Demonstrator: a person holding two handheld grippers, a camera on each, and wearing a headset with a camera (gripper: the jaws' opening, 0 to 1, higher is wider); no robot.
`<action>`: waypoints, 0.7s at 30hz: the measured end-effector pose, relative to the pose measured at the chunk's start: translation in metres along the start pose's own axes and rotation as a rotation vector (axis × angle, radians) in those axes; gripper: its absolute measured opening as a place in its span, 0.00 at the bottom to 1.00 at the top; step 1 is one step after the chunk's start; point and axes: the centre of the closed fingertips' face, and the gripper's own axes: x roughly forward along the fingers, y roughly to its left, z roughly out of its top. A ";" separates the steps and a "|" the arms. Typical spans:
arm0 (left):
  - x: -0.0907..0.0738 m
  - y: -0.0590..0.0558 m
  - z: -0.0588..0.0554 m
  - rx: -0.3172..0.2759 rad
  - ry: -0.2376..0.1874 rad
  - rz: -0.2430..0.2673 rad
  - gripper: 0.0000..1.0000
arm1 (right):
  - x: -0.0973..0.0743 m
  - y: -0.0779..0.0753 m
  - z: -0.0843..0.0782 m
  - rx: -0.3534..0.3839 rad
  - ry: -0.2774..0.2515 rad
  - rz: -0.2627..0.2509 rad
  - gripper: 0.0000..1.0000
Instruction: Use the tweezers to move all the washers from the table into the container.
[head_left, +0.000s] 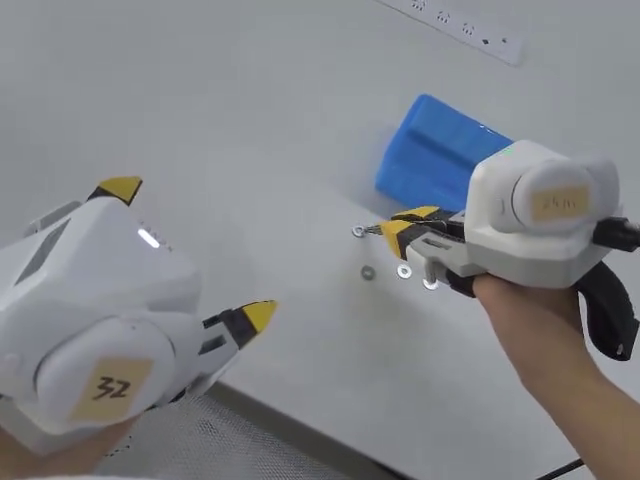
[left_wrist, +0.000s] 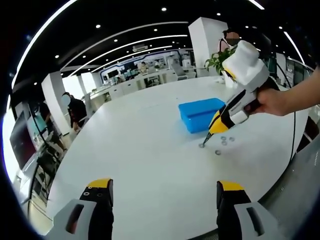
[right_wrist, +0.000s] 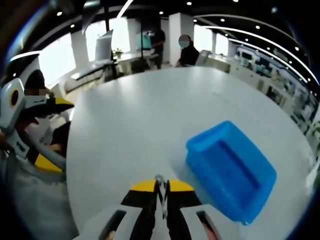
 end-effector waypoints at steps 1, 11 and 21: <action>0.000 0.000 0.000 0.002 0.001 0.001 0.86 | -0.002 0.000 -0.001 -0.002 0.013 0.003 0.03; -0.001 0.000 -0.001 0.008 0.006 0.000 0.86 | -0.015 0.000 -0.015 0.005 0.142 0.034 0.03; -0.001 -0.001 -0.002 0.014 0.014 -0.002 0.84 | 0.005 -0.001 -0.001 -0.044 0.091 0.000 0.02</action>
